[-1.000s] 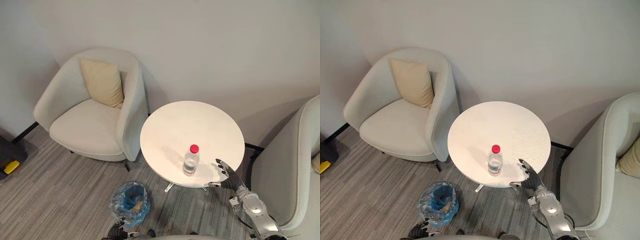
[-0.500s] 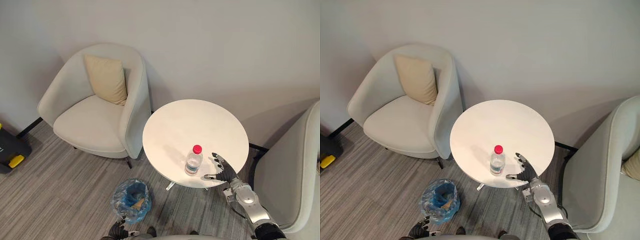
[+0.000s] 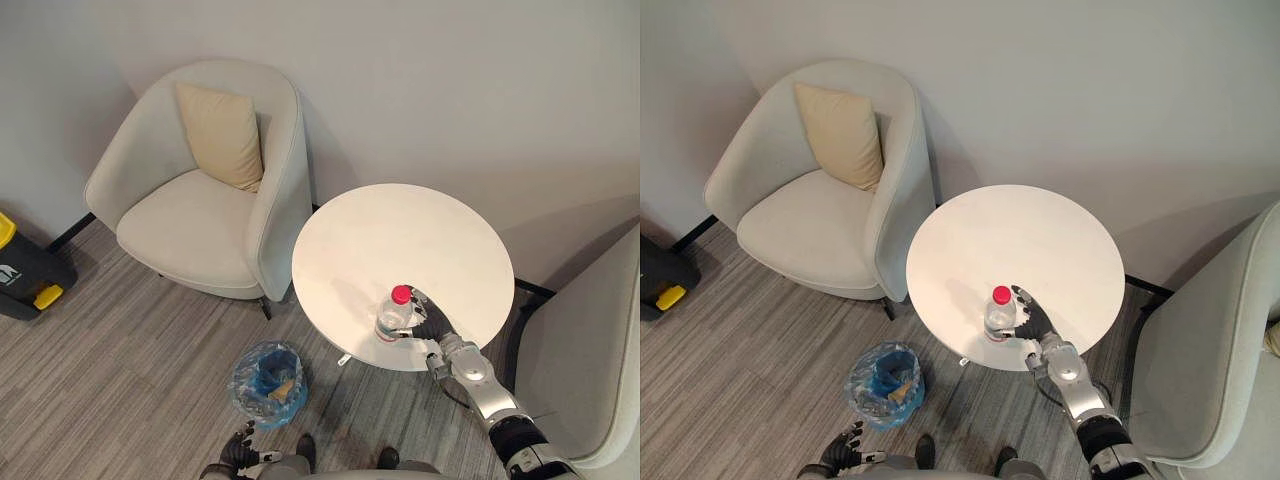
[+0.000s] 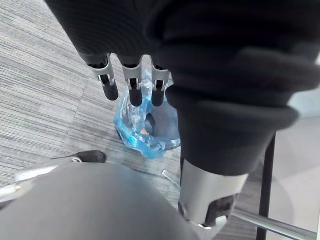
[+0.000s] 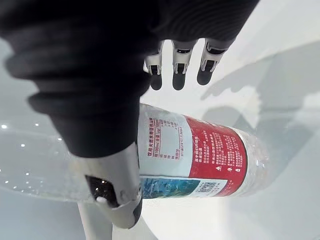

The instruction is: Gather rubbish on tea table into small bin, then transfer packed bag to large trash can.

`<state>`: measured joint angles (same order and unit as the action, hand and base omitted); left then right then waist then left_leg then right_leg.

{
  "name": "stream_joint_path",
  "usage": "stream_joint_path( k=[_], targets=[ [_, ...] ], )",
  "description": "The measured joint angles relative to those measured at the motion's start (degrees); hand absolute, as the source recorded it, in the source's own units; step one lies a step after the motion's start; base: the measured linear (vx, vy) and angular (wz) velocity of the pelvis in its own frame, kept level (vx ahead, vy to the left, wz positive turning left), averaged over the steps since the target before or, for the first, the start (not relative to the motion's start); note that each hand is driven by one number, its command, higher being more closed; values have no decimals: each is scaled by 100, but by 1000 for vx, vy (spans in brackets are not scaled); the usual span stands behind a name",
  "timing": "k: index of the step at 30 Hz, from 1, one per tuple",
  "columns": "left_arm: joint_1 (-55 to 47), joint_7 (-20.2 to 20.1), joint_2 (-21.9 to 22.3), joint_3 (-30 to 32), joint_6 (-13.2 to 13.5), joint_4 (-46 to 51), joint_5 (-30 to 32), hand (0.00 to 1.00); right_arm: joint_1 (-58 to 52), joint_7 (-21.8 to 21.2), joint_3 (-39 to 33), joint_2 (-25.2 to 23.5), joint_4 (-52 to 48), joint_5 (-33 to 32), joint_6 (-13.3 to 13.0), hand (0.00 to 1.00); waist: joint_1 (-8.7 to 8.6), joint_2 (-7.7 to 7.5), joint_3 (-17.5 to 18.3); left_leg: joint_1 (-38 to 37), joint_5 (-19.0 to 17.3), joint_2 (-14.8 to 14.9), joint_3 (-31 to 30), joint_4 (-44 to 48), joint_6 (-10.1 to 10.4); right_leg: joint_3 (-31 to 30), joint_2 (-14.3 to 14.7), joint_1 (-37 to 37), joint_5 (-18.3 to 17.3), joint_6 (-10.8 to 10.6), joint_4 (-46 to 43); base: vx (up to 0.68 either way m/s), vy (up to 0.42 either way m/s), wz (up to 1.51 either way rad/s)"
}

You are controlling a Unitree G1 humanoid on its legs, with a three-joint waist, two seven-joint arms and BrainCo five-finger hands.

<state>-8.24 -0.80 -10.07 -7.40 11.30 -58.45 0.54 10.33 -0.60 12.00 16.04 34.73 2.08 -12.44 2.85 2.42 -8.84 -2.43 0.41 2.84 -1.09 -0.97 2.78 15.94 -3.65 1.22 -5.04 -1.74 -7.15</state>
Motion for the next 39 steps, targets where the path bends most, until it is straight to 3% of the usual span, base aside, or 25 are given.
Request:
stream_joint_path(
  k=[2,3,18,27,39],
  targets=[
    [37,13,-16,-76,30,0,-1,0,59,42,63,2,0,-30,0,0,50,13,-20,39,0,-4,-1,21,0,0,-19,-77,-38,2,-101,0,0,0],
    [59,27,-26,-121,34,37,0,0,109,46,109,8,16,-46,1,100,105,18,-34,83,-1,-5,-2,54,1,0,-24,-113,-39,3,-119,-19,-16,3],
    [62,104,-37,-169,55,187,-48,0,501,101,270,-101,154,-48,53,100,127,36,-183,280,-4,-60,-45,222,-1,65,-126,-304,-134,-4,-382,-12,-5,3],
    [61,111,-27,-136,36,174,-33,0,-359,151,147,-49,-2210,-48,-24,100,108,31,-180,156,-29,-66,25,205,-21,-51,-147,-284,-179,-27,-479,1,-9,-5],
    [27,108,-22,-90,35,32,4,0,-1170,-139,135,-110,-3680,-39,-141,100,67,-15,-31,-58,-31,16,286,121,-21,-317,-108,-255,-158,-5,-477,-11,-13,-12]
  ],
)
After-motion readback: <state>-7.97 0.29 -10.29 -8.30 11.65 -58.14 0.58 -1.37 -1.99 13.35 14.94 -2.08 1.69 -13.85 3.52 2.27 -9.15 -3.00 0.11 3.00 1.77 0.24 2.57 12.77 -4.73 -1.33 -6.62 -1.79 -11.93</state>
